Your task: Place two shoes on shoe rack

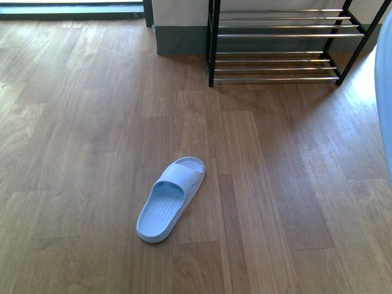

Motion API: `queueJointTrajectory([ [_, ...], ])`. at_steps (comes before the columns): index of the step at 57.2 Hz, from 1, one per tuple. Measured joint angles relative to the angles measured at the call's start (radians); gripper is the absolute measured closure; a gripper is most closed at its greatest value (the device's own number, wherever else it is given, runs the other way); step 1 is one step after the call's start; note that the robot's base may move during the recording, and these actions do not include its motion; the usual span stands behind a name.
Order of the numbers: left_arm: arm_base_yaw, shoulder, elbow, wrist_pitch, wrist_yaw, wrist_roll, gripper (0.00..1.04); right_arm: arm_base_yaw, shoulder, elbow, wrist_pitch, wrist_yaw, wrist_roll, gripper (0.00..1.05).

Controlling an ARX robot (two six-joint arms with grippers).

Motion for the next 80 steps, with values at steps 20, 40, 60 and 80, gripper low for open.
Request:
queueJointTrajectory([
  [20, -0.140, 0.924, 0.504, 0.012, 0.003, 0.144, 0.09, 0.000, 0.000, 0.000, 0.000, 0.001, 0.000, 1.03],
  [40, -0.217, 1.218, 0.809, -0.063, -0.035, 0.257, 0.09, 0.000, 0.000, 0.000, 0.000, 0.001, 0.000, 1.03],
  [60, -0.301, 1.407, 1.116, -0.193, -0.043, 0.341, 0.09, 0.000, 0.000, 0.000, 0.000, 0.001, 0.000, 1.03],
  [80, -0.344, 1.550, 1.293, -0.259, -0.033, 0.343, 0.09, 0.000, 0.000, 0.000, 0.000, 0.001, 0.000, 1.03],
])
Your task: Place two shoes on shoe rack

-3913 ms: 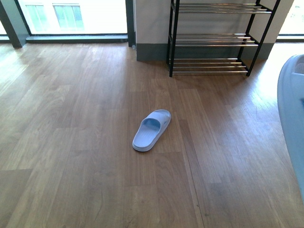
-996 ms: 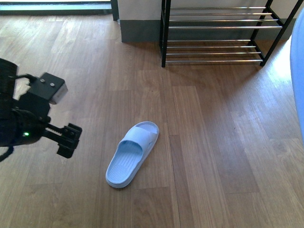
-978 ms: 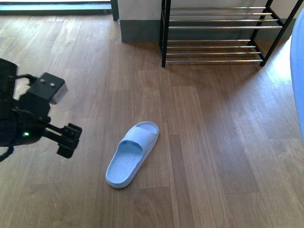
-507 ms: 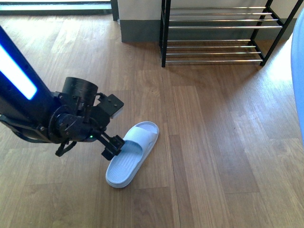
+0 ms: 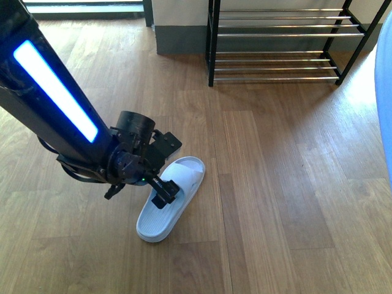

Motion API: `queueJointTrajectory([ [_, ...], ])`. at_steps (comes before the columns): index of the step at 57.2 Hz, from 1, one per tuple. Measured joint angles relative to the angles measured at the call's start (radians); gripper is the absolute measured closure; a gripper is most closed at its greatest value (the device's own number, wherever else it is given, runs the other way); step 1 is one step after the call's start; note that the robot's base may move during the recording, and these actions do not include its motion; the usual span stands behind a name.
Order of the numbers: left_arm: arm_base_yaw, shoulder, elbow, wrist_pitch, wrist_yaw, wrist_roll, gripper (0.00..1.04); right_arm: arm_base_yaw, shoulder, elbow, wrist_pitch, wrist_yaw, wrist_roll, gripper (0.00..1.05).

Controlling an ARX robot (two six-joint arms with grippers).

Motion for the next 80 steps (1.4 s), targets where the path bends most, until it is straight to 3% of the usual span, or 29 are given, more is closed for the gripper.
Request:
queueJointTrajectory([
  [18, -0.019, 0.100, 0.139, -0.028, -0.016, 0.008, 0.09, 0.000, 0.000, 0.000, 0.000, 0.000, 0.000, 1.03],
  [22, -0.019, 0.114, 0.159, -0.028, -0.018, 0.007, 0.14, 0.000, 0.000, 0.000, 0.000, 0.000, 0.000, 1.03],
  [33, -0.020, 0.154, 0.217, -0.036, -0.028, 0.001, 0.52, 0.000, 0.000, 0.000, 0.000, 0.000, 0.000, 1.03],
  [42, -0.019, 0.161, 0.222, -0.035, -0.038, -0.005, 0.70, 0.000, 0.000, 0.000, 0.000, 0.000, 0.000, 1.03],
  [54, -0.007, 0.144, 0.183, 0.015, -0.069, -0.040, 1.03, 0.000, 0.000, 0.000, 0.000, 0.000, 0.000, 1.03],
  [70, 0.025, -0.015, -0.020, 0.103, -0.096, -0.135, 1.03, 0.000, 0.000, 0.000, 0.000, 0.000, 0.000, 1.03],
  [80, 0.057, -0.235, -0.221, 0.225, -0.167, -0.169, 1.03, 0.000, 0.000, 0.000, 0.000, 0.000, 0.000, 1.03],
])
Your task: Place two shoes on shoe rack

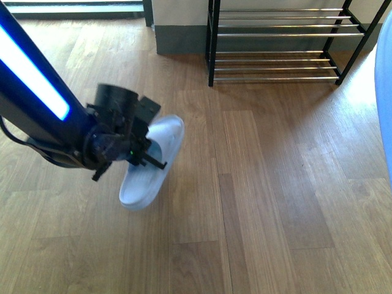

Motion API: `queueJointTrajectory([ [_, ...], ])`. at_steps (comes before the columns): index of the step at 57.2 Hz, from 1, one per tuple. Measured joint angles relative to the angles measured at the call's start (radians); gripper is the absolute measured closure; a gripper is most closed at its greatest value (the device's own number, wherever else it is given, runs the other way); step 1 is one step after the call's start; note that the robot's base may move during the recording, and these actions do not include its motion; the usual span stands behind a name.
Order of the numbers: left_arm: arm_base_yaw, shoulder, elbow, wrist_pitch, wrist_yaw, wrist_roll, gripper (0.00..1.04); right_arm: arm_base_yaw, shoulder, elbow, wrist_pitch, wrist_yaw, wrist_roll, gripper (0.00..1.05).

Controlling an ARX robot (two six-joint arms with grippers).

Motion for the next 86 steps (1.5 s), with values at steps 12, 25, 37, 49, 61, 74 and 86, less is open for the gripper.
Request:
queueJointTrajectory([
  [12, 0.054, -0.317, -0.306, 0.114, -0.076, -0.048, 1.03, 0.000, 0.000, 0.000, 0.000, 0.000, 0.000, 1.03],
  [25, 0.092, -0.611, -0.595, 0.161, -0.136, -0.089, 1.03, 0.000, 0.000, 0.000, 0.000, 0.000, 0.000, 1.03],
  [37, 0.108, -0.944, -0.806, 0.111, -0.154, -0.090, 1.03, 0.000, 0.000, 0.000, 0.000, 0.000, 0.000, 1.03],
  [49, 0.161, -1.373, -1.004, -0.040, -0.223, -0.139, 1.03, 0.000, 0.000, 0.000, 0.000, 0.000, 0.000, 1.03],
  [61, 0.161, -1.394, -1.007, -0.042, -0.218, -0.148, 1.03, 0.000, 0.000, 0.000, 0.000, 0.001, 0.000, 1.03],
  [74, 0.161, -1.395, -1.008, -0.043, -0.218, -0.153, 1.03, 0.000, -0.002, 0.000, 0.000, 0.000, 0.000, 1.03],
  [86, 0.161, -1.395, -1.008, -0.043, -0.218, -0.153, 1.03, 0.000, -0.002, 0.000, 0.000, 0.000, 0.000, 1.03],
])
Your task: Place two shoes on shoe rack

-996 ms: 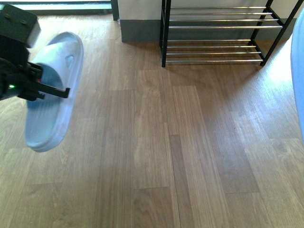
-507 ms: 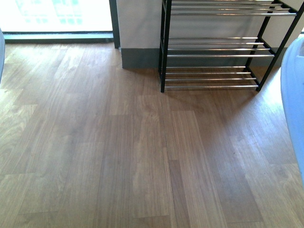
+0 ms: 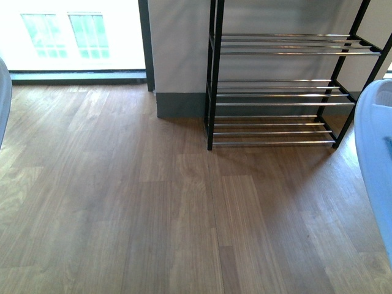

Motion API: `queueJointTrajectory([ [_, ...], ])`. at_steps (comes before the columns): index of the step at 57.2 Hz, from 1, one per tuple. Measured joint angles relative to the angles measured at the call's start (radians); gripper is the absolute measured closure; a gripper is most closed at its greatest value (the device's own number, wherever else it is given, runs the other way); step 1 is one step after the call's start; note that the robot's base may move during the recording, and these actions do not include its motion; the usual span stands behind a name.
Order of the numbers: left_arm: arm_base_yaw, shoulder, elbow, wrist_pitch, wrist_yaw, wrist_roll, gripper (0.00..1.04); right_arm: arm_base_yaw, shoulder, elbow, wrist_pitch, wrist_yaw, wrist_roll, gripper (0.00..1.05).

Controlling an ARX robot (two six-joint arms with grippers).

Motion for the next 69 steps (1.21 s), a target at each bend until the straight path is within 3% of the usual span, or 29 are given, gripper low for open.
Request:
queueJointTrajectory([
  [69, 0.000, 0.000, 0.000, 0.000, 0.000, 0.000, 1.03, 0.000, 0.000, 0.000, 0.000, 0.000, 0.000, 1.03],
])
